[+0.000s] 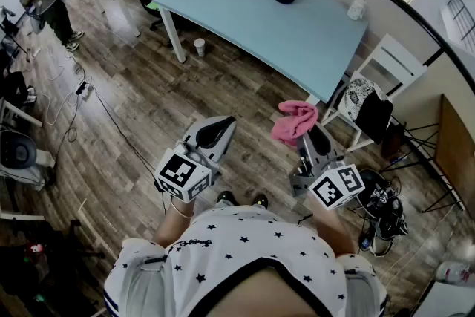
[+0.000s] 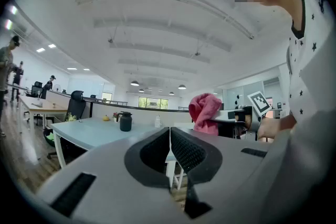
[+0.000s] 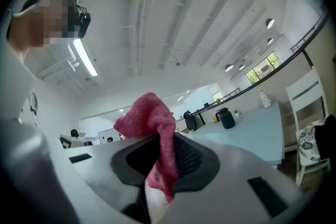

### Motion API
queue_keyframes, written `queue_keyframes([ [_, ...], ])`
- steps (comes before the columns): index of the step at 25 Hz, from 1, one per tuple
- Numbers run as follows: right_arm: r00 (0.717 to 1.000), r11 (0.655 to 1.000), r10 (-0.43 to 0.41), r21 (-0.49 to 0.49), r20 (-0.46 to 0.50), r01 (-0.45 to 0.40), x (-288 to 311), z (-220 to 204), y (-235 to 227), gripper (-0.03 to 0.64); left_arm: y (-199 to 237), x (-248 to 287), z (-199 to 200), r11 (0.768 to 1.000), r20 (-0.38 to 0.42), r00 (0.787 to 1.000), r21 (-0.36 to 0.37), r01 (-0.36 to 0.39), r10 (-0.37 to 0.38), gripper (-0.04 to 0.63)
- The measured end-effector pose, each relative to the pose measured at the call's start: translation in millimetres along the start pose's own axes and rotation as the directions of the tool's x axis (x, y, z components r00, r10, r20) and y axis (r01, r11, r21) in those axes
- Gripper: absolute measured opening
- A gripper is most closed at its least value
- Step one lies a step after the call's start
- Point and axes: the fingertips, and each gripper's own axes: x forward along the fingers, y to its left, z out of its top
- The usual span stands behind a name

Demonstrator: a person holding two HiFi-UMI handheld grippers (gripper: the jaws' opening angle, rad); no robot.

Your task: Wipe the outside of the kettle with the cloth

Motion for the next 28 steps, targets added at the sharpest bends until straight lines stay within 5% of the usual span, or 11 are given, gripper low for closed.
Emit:
queue_keyframes([
  [17, 0.998, 0.998, 0.015, 0.054, 0.055, -0.018, -15, 6, -13, 0.077, -12, 5, -5, 1.0, -0.013, 1.0, 0.007, -0.024, 0.024, 0.031],
  [28, 0.996, 0.99, -0.026, 0.138, 0.085, 0.014, -36, 23, -63, 0.078, -34, 50, -4, 1.0, -0.022, 1.0, 0.015, -0.002, 0.003, 0.031],
])
